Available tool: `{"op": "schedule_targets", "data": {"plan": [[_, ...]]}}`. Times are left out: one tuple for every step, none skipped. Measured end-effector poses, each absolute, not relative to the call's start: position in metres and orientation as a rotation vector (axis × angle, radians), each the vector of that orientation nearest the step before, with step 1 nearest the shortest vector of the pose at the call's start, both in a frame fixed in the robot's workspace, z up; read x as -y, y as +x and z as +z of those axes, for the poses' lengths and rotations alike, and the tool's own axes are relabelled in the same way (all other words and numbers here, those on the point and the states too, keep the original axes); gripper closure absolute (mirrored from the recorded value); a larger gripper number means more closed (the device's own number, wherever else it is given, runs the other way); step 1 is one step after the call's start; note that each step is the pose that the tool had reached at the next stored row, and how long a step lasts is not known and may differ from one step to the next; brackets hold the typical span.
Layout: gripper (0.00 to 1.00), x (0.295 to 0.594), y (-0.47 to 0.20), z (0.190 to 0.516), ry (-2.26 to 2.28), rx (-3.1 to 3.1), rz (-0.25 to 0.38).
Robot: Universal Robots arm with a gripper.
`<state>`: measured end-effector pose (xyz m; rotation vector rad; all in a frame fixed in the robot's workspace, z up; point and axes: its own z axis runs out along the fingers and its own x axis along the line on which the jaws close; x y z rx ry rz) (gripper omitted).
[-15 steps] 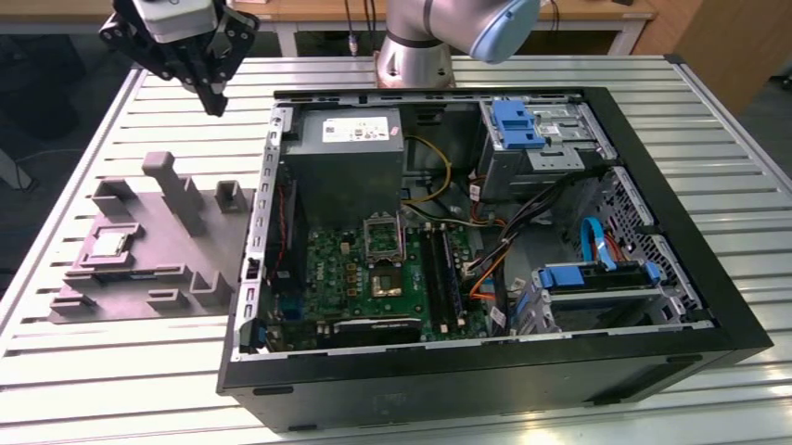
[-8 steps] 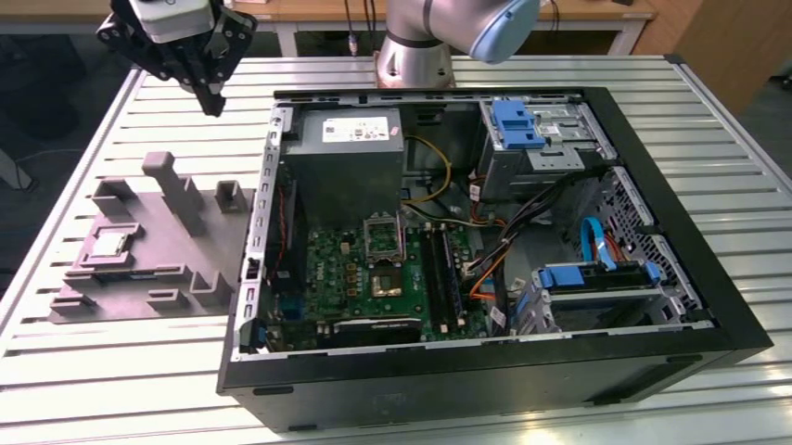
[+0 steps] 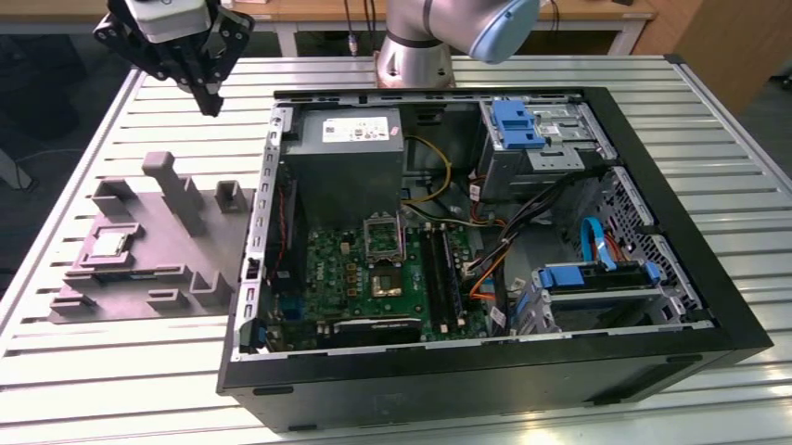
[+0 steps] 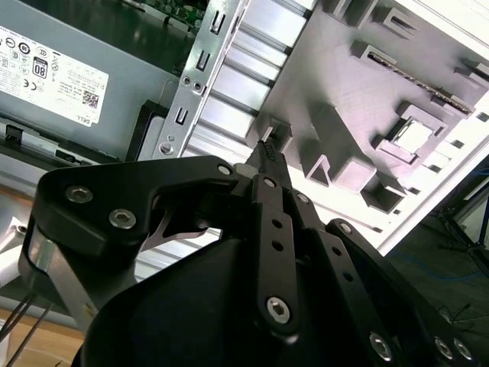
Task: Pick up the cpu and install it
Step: 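Reach for the cpu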
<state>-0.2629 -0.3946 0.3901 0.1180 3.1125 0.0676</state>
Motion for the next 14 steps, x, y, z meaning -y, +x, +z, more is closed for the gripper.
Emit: {"op": "schedule_targets", "data": {"plan": [[0.89, 0.3946, -0.2631, 0.39, 0.118, -3.112, 0.068], [0.89, 0.3946, -0.2633, 0.39, 0.118, -3.112, 0.068], [0.89, 0.3946, -0.2634, 0.39, 0.118, -3.113, 0.068], [0.89, 0.3946, -0.2635, 0.39, 0.118, -3.113, 0.068], [0.89, 0.3946, -0.2637, 0.39, 0.118, -3.112, 0.068], [0.89, 0.3946, -0.2639, 0.39, 0.118, -3.113, 0.068], [0.89, 0.3946, -0.2641, 0.39, 0.118, -3.113, 0.068], [0.89, 0.3946, -0.2642, 0.39, 0.118, -3.112, 0.068], [0.89, 0.3946, -0.2645, 0.39, 0.118, -3.113, 0.068], [0.89, 0.3946, -0.2648, 0.39, 0.118, -3.113, 0.068], [0.89, 0.3946, -0.2651, 0.39, 0.118, -3.112, 0.068], [0.89, 0.3946, -0.2657, 0.3899, 0.118, -3.112, 0.068], [0.89, 0.3946, -0.2663, 0.39, 0.118, -3.113, 0.068], [0.89, 0.3946, -0.267, 0.39, 0.118, -3.113, 0.068]]}}
